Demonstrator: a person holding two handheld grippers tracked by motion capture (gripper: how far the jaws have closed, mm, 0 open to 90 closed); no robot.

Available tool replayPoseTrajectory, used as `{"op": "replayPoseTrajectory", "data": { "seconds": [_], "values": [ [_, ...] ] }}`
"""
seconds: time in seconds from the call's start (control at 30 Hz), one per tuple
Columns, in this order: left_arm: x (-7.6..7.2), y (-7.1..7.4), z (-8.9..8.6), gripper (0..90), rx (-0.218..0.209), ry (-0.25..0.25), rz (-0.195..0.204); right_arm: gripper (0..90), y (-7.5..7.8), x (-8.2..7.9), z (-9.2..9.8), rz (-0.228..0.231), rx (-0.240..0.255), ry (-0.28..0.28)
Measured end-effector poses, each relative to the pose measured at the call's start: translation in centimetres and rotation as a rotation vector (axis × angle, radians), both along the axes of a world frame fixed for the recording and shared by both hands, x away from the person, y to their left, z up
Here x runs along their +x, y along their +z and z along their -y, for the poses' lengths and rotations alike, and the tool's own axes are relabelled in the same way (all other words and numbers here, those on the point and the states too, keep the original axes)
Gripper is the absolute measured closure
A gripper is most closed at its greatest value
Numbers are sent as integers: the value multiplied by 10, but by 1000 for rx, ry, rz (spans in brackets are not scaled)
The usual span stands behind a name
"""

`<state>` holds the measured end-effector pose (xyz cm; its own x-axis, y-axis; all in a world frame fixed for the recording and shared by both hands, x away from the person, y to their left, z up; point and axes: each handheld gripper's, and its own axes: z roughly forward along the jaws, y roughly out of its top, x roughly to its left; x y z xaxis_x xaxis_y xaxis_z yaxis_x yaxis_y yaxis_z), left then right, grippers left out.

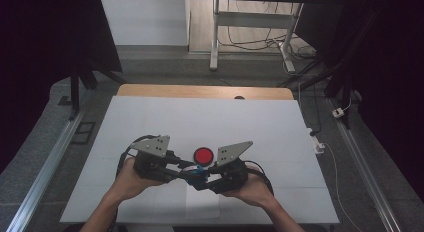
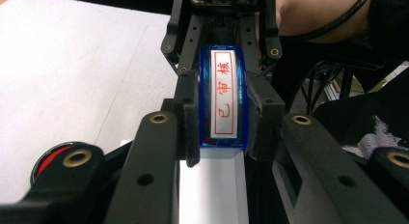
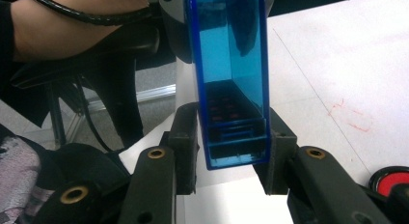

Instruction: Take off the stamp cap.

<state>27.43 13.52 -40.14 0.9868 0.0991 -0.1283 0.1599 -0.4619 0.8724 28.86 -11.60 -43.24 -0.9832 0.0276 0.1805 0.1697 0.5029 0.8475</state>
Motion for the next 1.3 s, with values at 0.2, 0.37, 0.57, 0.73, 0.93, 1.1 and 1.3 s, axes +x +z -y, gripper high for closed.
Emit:
{"op": "replayPoseTrajectory", "data": {
  "seconds": [0.2, 0.37, 0.57, 0.73, 0.93, 1.1, 1.3],
  "values": [
    [1, 1, -3, 700, -40, -19, -2, 670, 2, 0, 3, -1, 32, 19],
    [1, 1, -4, 700, -47, -30, 2, 685, 3, 0, 3, -4, 41, 28],
    [-1, 4, -5, 702, -61, -28, 7, 693, 5, 0, 3, -62, 55, 26],
    [-2, 5, -4, 702, -44, -33, 6, 696, 4, 0, 3, -70, 52, 28],
    [2, 3, -5, 702, -57, -65, -68, 697, 8, -6, 2, 9, 15, 73],
    [3, 2, -5, 702, -61, -52, -54, 697, 7, -4, 2, -19, 2, 46],
    [0, 10, -12, 702, -44, -8, -3, 696, 0, 0, 4, -46, -23, -11]
  ]
}}
